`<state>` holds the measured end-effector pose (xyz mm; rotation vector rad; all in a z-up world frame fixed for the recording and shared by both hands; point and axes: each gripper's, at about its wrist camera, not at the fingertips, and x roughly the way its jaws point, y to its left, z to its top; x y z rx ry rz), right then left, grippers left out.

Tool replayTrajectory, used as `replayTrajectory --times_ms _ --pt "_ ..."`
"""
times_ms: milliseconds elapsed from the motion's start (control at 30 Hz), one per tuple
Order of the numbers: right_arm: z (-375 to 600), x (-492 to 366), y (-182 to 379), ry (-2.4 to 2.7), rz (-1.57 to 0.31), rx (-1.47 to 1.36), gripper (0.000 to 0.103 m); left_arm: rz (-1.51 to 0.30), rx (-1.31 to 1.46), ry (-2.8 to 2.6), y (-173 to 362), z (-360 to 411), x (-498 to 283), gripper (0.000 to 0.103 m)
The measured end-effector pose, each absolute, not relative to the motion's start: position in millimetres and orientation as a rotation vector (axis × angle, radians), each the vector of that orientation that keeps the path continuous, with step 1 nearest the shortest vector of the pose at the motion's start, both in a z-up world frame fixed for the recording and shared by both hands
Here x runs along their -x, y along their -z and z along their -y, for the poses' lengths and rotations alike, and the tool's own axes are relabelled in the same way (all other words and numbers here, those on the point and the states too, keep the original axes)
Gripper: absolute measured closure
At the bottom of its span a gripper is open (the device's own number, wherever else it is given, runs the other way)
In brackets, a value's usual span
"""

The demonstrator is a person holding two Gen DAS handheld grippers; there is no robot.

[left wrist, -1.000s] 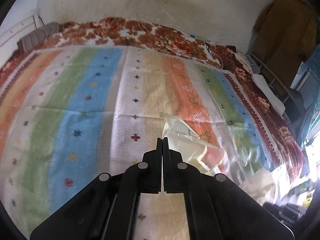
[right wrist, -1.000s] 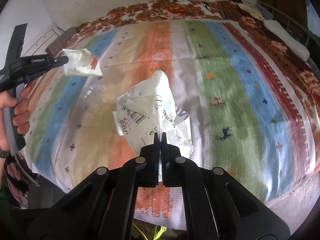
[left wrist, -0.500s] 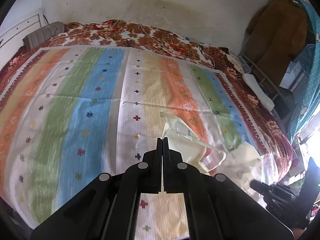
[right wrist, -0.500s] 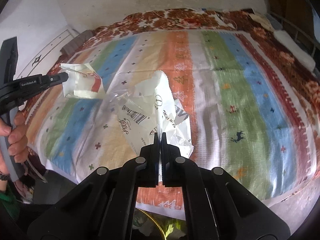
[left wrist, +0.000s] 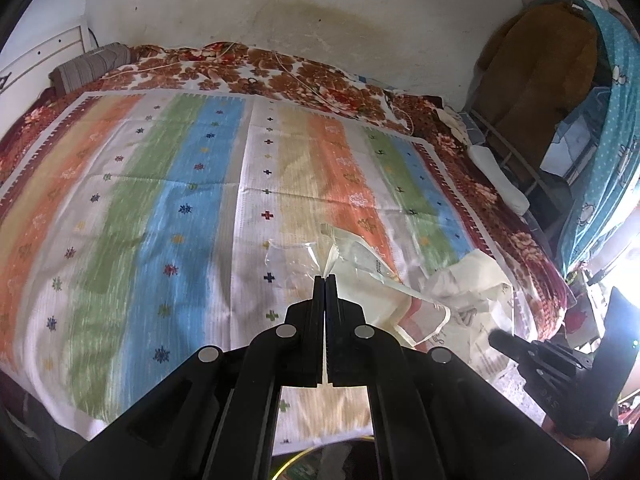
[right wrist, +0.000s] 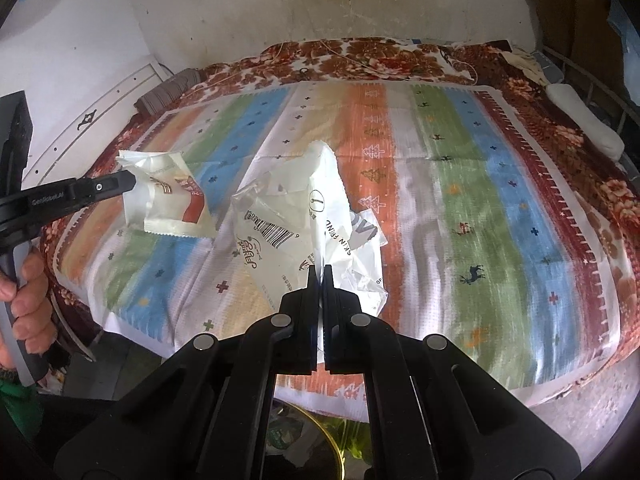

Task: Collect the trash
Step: 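Lift and carry the clear wrapper and white barcode wrapper toward the bin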

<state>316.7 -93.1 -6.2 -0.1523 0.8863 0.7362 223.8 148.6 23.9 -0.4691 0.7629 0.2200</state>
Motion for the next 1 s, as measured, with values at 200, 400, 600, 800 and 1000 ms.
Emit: replayTrajectory --times_ms 200,400,600,800,1000 --pt "98 -308 3 -0.731 -0.885 0.153 0.102 -0.768 0.483 -0.205 -28 -142 -210 0.103" --pt "100 -292 -2 -0.74 -0.871 0.172 0.102 -0.784 0.498 -0.195 -30 -135 -196 0.103" --pt "104 -273 -8 -0.761 -0.86 0.176 0.102 -0.81 0.509 -0.178 -29 -127 -181 0.103" --pt "105 -251 -13 -0.774 -0.824 0.201 0.102 -0.82 0.498 -0.168 -33 -119 -168 0.103" --pt "113 -232 -15 -0.785 -0.825 0.169 0.102 -0.81 0.497 -0.147 -38 -114 -151 0.103"
